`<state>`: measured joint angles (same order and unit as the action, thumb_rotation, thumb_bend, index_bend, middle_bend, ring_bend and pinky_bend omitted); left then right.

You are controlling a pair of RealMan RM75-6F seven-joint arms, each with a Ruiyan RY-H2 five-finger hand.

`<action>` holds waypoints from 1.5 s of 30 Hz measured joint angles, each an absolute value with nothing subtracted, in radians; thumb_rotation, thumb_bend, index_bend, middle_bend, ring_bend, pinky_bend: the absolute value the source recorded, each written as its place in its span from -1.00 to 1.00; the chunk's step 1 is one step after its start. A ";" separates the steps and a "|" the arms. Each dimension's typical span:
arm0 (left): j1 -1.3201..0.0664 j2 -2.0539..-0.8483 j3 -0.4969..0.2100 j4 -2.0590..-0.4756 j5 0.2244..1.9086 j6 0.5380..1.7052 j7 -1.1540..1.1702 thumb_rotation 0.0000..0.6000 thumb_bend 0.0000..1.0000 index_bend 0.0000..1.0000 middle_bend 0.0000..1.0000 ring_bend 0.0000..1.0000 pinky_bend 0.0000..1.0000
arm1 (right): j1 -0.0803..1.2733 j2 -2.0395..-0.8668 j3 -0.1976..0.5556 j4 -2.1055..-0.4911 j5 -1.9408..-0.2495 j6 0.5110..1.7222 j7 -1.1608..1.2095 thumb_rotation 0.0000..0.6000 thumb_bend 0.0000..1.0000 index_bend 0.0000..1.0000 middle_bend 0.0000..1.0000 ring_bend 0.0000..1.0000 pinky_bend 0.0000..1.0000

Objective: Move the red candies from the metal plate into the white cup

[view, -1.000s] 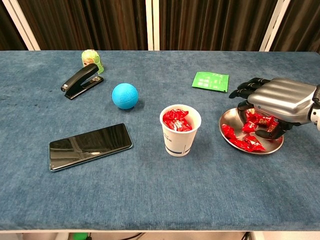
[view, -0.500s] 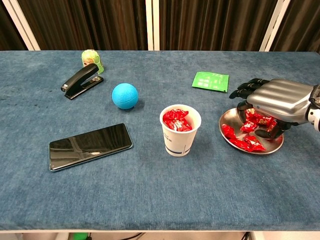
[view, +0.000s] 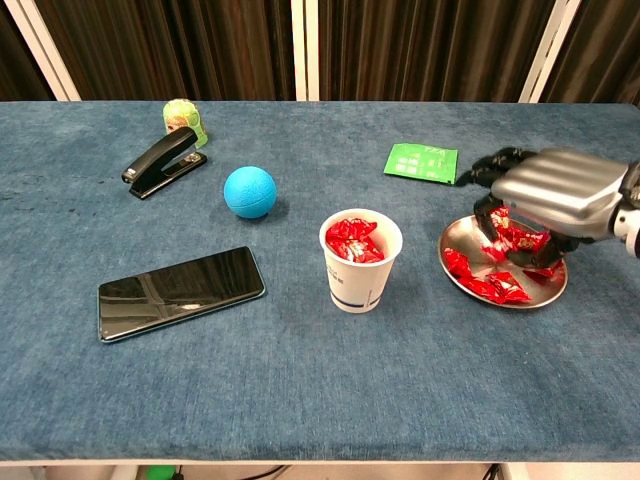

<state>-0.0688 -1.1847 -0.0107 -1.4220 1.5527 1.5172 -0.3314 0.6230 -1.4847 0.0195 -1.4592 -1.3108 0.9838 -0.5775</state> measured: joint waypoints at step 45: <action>-0.062 -1.176 -0.016 -1.432 1.557 1.539 -0.332 1.00 -0.91 -0.68 -0.74 -0.78 -0.54 | 0.682 -1.438 0.058 -1.749 -1.530 1.080 -0.614 1.00 -0.33 -0.57 -0.89 -1.00 -1.00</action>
